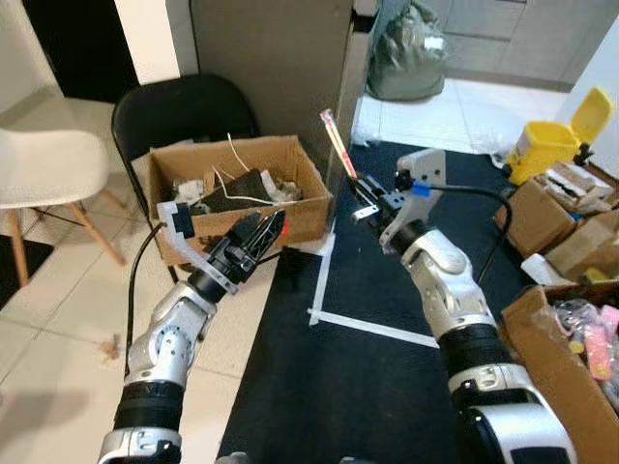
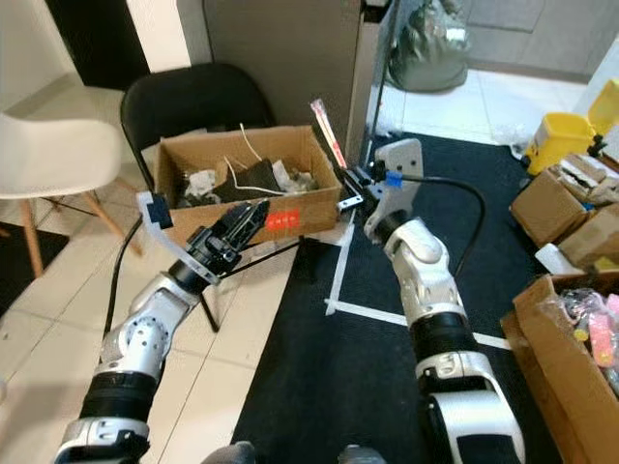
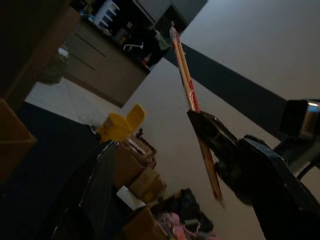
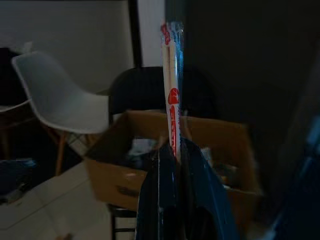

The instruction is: Picking trash to rubbish bin

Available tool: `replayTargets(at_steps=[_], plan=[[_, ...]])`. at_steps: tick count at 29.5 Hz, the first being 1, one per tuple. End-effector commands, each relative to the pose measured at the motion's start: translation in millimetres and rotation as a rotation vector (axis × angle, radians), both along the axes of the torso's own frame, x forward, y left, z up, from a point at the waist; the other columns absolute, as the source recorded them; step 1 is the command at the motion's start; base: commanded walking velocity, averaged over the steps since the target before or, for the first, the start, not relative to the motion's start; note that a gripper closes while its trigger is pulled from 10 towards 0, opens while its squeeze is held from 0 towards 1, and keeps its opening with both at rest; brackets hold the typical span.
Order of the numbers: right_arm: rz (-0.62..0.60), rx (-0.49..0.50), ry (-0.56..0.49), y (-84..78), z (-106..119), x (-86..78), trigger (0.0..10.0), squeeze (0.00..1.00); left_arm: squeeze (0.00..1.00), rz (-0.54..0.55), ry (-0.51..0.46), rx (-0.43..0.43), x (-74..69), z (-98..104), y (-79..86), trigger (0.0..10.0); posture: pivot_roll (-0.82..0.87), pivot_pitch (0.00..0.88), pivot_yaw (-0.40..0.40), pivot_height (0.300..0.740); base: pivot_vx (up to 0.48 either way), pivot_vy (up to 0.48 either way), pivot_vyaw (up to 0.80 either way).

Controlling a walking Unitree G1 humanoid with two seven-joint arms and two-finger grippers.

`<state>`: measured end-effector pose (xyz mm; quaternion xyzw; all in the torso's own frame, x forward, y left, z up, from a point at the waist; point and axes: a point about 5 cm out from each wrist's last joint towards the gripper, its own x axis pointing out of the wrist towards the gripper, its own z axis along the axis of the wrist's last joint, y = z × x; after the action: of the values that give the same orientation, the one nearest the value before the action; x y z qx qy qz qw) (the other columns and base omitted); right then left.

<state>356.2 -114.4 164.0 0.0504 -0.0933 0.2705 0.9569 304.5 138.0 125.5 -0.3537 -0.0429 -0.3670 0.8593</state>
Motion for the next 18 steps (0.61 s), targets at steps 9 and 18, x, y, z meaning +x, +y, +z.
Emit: replayTargets(at_steps=[9, 18], plan=[[-0.007, 0.000, -0.007, -6.5, 1.7, 0.9, 10.0, 0.00, 0.00, -0.011, 0.005, 0.015, -0.5, -1.1, -2.0, 10.0, 0.03, 0.000, -0.033, 0.740, 0.480, 0.000, 0.00], [0.003, -0.033, -0.013, -4.8, 1.5, 0.2, 10.0, 0.00, 0.00, -0.011, 0.004, 0.017, -0.6, -0.7, -2.2, 10.0, 0.03, 0.000, -0.033, 0.740, 0.480, 0.000, 0.00]])
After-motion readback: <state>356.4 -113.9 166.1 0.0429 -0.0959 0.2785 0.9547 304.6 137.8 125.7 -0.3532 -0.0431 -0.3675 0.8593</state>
